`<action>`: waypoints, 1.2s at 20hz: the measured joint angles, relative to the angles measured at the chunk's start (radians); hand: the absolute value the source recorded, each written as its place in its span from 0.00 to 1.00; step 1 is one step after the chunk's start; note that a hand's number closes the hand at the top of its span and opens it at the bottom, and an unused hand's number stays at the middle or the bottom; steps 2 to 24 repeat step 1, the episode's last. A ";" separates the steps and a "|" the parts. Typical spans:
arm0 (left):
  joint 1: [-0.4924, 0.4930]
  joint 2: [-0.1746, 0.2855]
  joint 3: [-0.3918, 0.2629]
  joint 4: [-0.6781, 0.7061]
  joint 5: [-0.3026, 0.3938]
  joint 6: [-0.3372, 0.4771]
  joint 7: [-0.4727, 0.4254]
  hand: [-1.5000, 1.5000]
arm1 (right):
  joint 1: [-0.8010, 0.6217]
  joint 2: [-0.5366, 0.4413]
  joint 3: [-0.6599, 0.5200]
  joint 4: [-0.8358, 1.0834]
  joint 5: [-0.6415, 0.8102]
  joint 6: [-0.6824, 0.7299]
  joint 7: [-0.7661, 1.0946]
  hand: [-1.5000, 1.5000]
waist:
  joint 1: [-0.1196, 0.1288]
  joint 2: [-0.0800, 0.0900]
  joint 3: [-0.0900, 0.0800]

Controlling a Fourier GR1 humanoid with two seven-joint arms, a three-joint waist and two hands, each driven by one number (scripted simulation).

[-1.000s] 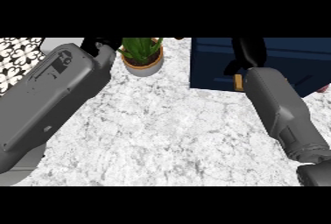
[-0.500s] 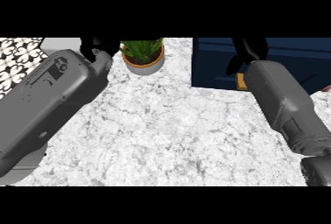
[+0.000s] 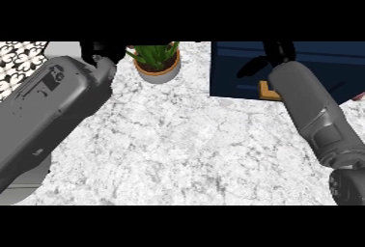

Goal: Pick up the can, place it into the drawer and close the drawer

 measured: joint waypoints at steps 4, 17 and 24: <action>0.007 -0.003 0.000 0.000 -0.001 -0.001 -0.002 0.00 | -0.004 0.001 -0.018 0.000 -0.018 0.012 -0.013 0.00 | -0.003 0.002 0.000; 0.007 -0.003 0.000 0.000 -0.001 -0.001 -0.002 0.00 | -0.004 0.001 -0.018 0.000 -0.018 0.012 -0.013 0.00 | -0.003 0.002 0.000; 0.007 -0.003 0.000 0.000 -0.001 -0.001 -0.002 0.00 | -0.004 0.001 -0.018 0.000 -0.018 0.012 -0.013 0.00 | -0.003 0.002 0.000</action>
